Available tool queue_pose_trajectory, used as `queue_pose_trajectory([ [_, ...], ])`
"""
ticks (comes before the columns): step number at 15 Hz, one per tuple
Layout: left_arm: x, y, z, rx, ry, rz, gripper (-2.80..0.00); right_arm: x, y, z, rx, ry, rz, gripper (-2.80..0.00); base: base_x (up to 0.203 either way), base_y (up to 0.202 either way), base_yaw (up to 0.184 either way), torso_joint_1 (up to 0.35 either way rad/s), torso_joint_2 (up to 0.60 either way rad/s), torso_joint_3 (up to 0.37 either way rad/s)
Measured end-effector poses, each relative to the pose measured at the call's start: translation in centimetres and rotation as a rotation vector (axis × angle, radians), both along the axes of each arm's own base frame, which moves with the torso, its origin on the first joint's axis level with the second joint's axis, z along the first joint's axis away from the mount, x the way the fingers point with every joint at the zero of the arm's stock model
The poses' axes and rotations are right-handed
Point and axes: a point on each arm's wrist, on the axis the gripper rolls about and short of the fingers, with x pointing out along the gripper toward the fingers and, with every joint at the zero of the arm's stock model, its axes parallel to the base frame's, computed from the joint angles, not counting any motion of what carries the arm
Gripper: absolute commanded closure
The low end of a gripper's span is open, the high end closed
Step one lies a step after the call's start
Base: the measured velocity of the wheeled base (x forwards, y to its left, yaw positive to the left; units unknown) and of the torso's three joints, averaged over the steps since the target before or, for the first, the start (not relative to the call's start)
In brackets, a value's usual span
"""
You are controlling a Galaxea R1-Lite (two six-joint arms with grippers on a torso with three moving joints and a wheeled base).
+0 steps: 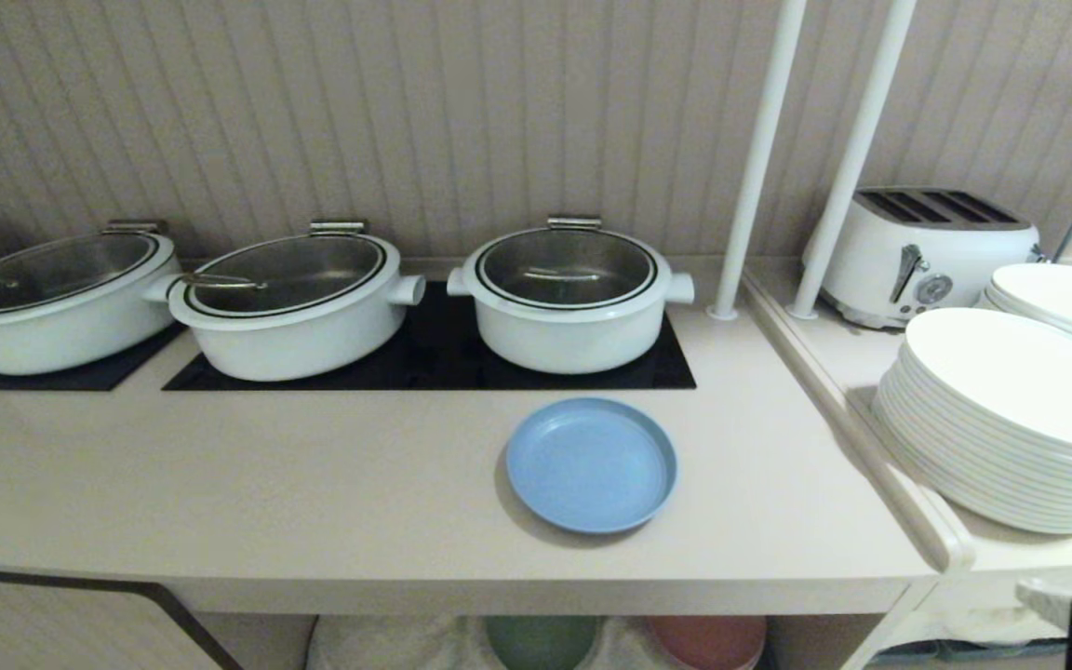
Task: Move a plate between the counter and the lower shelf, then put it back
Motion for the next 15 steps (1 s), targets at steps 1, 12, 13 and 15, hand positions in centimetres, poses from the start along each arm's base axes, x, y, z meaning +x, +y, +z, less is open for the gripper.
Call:
queue_pose_trajectory([
  [1,0.0,0.0,0.0,0.000,0.000,0.000,0.00,-1.2,-0.2,-0.3,-0.016,-0.031,0.007,0.00,0.000,0.000,0.000,0.000,0.00,0.000],
  [12,0.0,0.0,0.0,0.000,0.000,0.000,0.00,-10.3,-0.9,-3.9,-0.189,-0.430,-0.028,0.00,0.000,0.000,0.000,0.000,0.00,0.000],
  [13,0.0,0.0,0.0,0.000,0.000,0.000,0.00,-10.6,-0.9,-4.0,-0.191,-0.466,-0.032,0.00,0.000,0.000,0.000,0.000,0.00,0.000],
  [15,0.0,0.0,0.0,0.000,0.000,0.000,0.00,-11.3,-0.9,-4.1,-0.187,-0.532,-0.027,0.00,0.000,0.000,0.000,0.000,0.00,0.000],
])
